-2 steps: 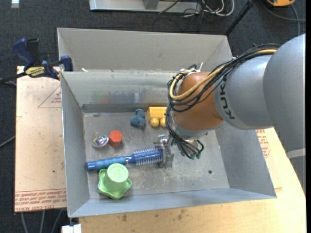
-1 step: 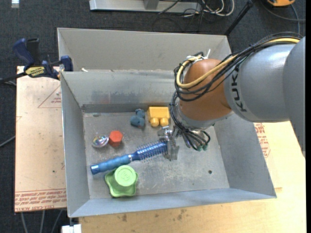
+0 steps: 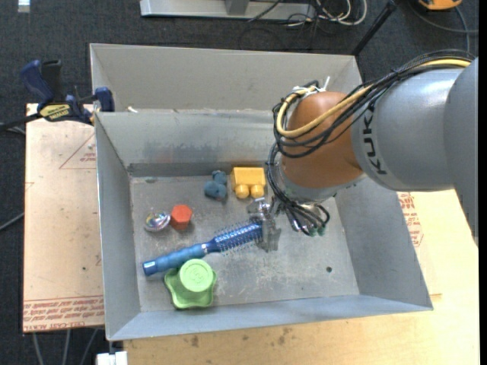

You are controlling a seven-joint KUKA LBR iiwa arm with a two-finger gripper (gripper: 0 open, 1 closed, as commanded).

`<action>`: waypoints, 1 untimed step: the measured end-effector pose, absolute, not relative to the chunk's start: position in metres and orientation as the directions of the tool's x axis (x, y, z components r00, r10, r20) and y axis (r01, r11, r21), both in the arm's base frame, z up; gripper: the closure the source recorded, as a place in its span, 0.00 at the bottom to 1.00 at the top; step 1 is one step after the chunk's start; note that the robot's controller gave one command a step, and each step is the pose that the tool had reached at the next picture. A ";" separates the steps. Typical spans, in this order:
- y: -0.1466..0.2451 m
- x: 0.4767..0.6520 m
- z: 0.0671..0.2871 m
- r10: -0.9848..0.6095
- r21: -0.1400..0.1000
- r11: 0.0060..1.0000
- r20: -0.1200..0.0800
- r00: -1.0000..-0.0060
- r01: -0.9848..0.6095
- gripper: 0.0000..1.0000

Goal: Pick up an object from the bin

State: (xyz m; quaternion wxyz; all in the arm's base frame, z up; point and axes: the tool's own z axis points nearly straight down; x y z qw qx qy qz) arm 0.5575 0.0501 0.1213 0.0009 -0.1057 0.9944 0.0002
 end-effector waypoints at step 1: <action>0.051 0.558 0.159 -0.209 0.000 0.978 -0.005 -0.978 -0.209 1.00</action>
Offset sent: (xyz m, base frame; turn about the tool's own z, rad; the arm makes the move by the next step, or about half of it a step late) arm -0.0001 0.0000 0.0369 0.0000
